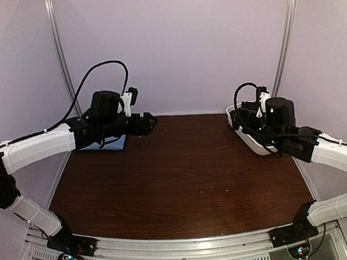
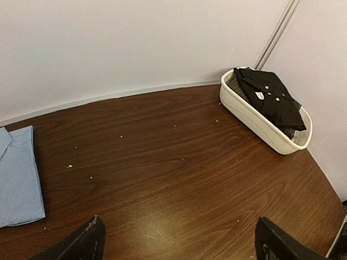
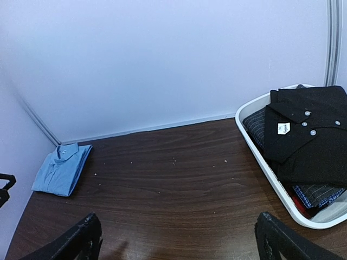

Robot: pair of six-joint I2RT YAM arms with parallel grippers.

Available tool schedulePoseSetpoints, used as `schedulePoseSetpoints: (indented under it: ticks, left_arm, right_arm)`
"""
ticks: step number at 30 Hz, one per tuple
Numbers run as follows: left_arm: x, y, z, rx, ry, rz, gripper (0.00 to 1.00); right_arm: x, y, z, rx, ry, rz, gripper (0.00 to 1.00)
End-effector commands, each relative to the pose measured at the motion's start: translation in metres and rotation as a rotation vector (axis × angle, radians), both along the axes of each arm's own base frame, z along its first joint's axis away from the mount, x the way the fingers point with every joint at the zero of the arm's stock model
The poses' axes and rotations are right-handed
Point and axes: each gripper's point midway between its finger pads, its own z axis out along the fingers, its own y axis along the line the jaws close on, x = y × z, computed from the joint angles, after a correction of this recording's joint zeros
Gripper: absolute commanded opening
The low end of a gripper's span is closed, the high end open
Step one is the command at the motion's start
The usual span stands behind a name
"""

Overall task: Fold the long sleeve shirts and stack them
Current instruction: Pick up the crumpled shirt from the bin.

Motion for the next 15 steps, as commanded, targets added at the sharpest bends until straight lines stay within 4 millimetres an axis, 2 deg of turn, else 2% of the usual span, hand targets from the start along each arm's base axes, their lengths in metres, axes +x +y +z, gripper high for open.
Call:
schedulePoseSetpoints:
  ticks: [1, 5, 9, 12, 15]
  left_arm:
    - [0.003, -0.003, 0.026, -0.046, -0.052, -0.073, 0.98]
    - [0.001, 0.004, 0.030, -0.044, -0.045, -0.091, 0.98]
    - [0.004, 0.015, 0.030, -0.030, -0.043, -0.075, 0.98]
    - [0.007, 0.023, 0.026, -0.027, -0.034, -0.062, 0.98]
    - [0.010, 0.027, 0.023, -0.028, -0.025, -0.062, 0.98]
  right_arm:
    - [0.009, -0.007, 0.012, 0.023, -0.028, -0.067, 1.00]
    - [0.024, -0.003, 0.003, -0.022, -0.009, -0.100, 1.00]
    - [0.056, -0.004, -0.001, -0.065, 0.026, -0.126, 1.00]
    - [0.088, -0.023, -0.010, -0.105, 0.088, -0.170, 1.00]
    - [0.116, -0.051, -0.020, -0.142, 0.140, -0.222, 1.00]
